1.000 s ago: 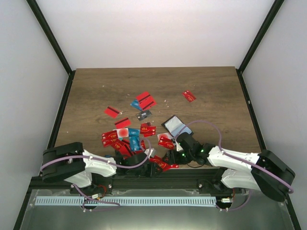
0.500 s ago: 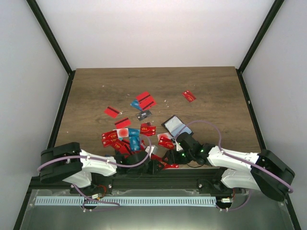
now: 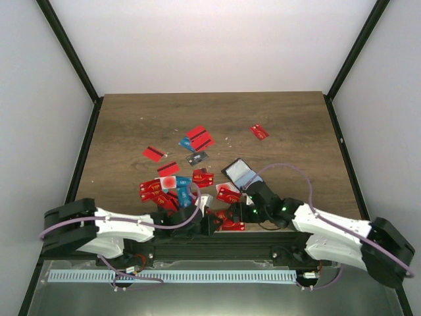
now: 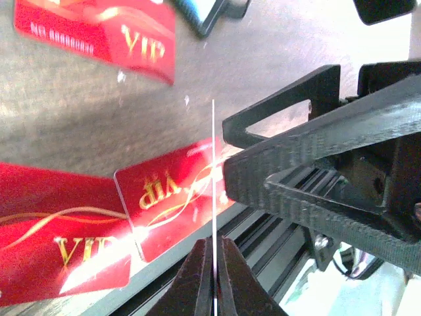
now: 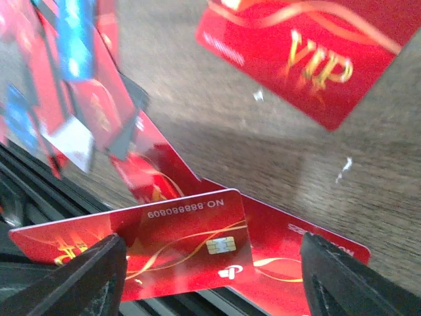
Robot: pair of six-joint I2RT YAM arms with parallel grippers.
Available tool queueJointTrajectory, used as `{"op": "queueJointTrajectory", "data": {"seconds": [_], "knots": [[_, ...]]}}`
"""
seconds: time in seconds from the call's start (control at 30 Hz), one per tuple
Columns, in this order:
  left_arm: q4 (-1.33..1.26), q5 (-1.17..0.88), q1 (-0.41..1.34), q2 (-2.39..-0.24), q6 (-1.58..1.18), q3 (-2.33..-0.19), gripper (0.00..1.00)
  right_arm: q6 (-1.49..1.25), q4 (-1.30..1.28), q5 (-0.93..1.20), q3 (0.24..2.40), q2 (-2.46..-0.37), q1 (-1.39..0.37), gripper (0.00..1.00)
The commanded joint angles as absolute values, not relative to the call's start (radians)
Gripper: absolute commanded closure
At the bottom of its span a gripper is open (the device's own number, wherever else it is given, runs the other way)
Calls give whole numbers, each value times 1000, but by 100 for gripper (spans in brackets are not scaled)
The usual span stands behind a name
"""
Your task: Put the credit cards into the card holder
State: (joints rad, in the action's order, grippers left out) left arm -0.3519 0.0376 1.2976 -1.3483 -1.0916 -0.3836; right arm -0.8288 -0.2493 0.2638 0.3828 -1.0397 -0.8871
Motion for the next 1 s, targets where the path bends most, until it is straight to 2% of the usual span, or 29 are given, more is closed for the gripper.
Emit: {"op": "queueJointTrajectory", "data": {"seconds": [0.0,0.1,0.23,0.33,0.4,0.47,0.57,0.97], "knots": [[-283,164,1284,-1224,-1072,-407,96,-902,-264,125,452,-859,-894,20],[-274,223,1264,-1117,-1061,-411,96,-958,-183,87,424,-707,-894,14],[-271,299,1243,-996,-1032,-432,96,-1022,-34,73,352,-557,-894,14],[-280,331,1228,-935,-1010,-452,96,-1058,82,81,299,-499,-894,19],[-303,341,1217,-908,-1005,-460,96,-1073,143,80,281,-482,-894,27],[-349,346,1210,-888,-996,-460,96,-1080,218,82,269,-478,-894,35],[-399,349,1202,-875,-990,-461,95,-1083,304,92,267,-501,-894,39],[-510,290,1195,-919,-973,-495,95,-1079,543,167,319,-674,-894,45]]}}
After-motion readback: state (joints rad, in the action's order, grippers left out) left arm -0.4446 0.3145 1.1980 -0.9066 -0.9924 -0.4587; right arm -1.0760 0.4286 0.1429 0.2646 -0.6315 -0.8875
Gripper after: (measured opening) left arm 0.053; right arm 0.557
